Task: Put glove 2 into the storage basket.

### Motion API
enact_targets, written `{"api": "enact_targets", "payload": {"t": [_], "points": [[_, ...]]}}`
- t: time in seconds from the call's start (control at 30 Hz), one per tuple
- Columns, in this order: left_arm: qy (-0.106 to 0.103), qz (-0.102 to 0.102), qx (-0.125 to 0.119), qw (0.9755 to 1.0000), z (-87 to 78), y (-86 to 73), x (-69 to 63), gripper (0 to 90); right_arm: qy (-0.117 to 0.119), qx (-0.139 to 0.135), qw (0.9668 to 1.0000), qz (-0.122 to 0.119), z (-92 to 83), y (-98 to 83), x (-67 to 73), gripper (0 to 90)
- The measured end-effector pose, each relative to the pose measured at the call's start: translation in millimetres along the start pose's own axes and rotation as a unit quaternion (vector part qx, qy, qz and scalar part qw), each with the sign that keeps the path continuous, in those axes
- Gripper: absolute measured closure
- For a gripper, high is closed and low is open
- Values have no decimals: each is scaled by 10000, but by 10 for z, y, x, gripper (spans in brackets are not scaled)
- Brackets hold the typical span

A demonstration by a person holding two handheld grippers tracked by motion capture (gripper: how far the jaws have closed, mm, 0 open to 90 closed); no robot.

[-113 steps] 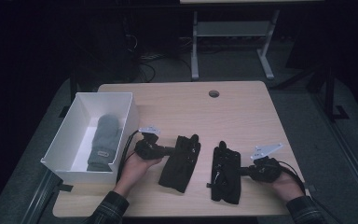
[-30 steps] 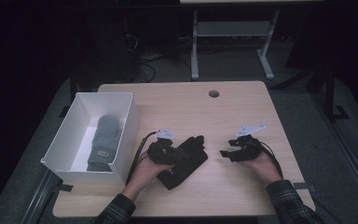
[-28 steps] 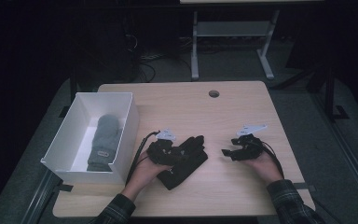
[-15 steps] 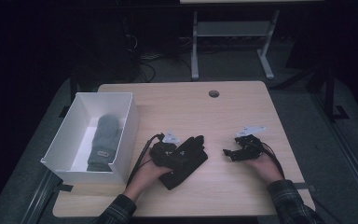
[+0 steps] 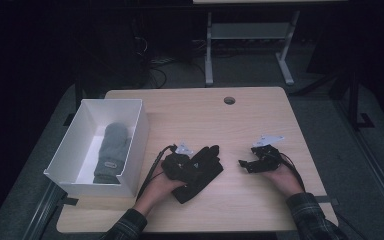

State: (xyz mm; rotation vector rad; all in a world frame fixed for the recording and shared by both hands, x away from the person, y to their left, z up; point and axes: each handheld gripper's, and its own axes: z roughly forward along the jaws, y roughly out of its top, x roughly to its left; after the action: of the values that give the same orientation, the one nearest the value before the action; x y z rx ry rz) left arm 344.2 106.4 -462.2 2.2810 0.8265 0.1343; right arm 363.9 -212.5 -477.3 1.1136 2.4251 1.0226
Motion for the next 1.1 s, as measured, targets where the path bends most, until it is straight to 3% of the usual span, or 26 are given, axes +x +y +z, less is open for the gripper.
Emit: {"api": "enact_targets", "payload": {"t": [0.1, 0.27, 0.37, 0.67, 0.93, 1.1], "points": [[-188, -61, 18, 9998, -1, -7, 19, 288, 5, 9, 10000, 27, -1, 0, 6, 252], [-601, -16, 26, 9982, -17, 7, -14, 573, 8, -16, 10000, 35, 2, -2, 14, 253], [-738, -27, 95, 9972, -30, 33, -24, 647, 18, -28, 10000, 28, 4, -3, 15, 253], [-881, 50, 57, 9961, -183, 168, -65, 688, 19, -240, 9997, 4, 17, -45, 22, 243], [-773, -131, -155, 9968, -453, 353, -4, 691, -12, -193, 9998, 22, 27, -40, 25, 194], [-663, -218, -275, 9972, -713, 534, 27, 690, -17, -184, 9998, 27, 29, -39, 25, 178]]}}
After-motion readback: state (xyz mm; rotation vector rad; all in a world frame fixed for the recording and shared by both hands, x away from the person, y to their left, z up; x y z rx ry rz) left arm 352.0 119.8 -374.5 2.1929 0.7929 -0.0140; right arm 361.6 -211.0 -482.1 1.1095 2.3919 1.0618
